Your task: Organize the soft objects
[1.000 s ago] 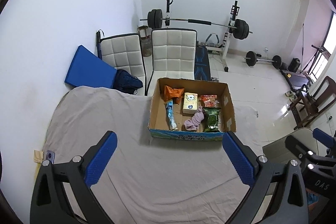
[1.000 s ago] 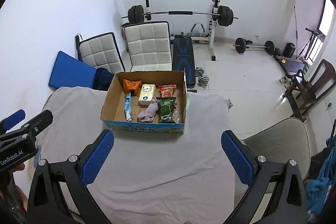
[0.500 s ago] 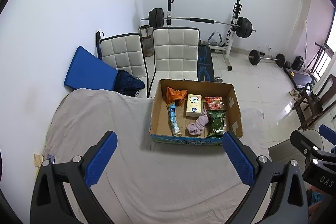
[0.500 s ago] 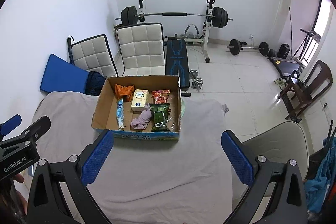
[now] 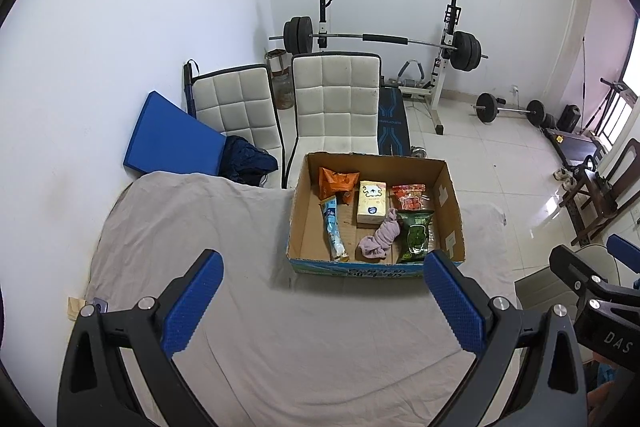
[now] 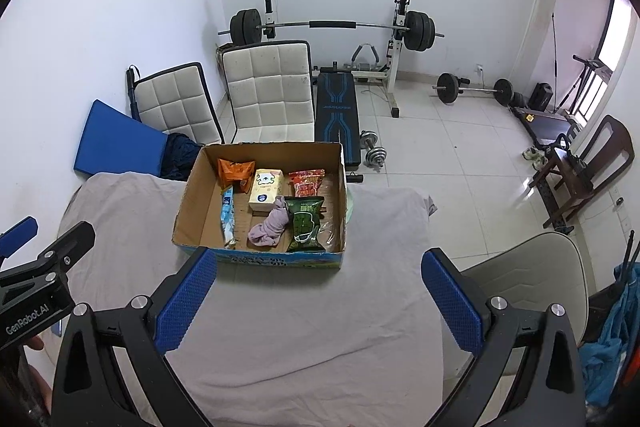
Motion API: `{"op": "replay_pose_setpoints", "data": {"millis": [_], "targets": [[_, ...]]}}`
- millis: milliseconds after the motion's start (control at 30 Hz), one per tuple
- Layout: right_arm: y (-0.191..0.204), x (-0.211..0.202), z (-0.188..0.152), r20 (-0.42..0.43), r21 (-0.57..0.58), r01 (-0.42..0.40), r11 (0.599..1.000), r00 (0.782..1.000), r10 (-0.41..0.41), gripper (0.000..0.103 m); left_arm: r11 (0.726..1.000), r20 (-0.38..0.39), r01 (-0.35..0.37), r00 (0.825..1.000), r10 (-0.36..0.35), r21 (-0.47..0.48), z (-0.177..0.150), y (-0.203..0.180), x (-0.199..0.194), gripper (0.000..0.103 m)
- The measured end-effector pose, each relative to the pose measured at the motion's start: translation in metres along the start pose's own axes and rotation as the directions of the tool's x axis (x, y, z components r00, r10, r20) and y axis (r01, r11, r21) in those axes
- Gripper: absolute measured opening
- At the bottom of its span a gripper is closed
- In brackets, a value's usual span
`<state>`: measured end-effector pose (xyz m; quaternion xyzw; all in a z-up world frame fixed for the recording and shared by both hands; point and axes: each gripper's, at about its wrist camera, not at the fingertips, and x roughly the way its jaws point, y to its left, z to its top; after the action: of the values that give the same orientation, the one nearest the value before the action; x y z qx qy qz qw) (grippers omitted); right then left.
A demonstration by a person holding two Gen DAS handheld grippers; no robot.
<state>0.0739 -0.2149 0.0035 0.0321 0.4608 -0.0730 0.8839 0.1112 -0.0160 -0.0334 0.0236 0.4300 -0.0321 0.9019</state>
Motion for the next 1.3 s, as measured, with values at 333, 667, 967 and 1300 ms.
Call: {"op": "replay_pose_setpoints", "data": {"millis": [333,667,967,1300], "targets": [[-0.001,0.006,-0.002,-0.011,-0.003,-0.002,1.0,1.0,0.002,0.103,1.0,-0.004,-0.002,1.0,0.002,0.008,-0.003,0.001,-0.001,0.103],[-0.002,0.006,-0.004,-0.015,-0.008,-0.005,1.0,1.0,0.005,0.103,1.0,-0.014,-0.001,1.0,0.001,0.01,-0.008,0.002,0.0,0.103],[-0.003,0.003,-0.003,-0.007,-0.019,0.0,1.0,1.0,0.0,0.103,1.0,-0.007,0.0,1.0,0.0,0.01,-0.01,0.0,0.0,0.103],[-0.005,-0.003,-0.002,-0.004,-0.018,-0.002,1.0,1.0,0.002,0.103,1.0,-0.006,0.006,1.0,-0.006,0.016,-0.012,-0.003,-0.006,0.103]]}}
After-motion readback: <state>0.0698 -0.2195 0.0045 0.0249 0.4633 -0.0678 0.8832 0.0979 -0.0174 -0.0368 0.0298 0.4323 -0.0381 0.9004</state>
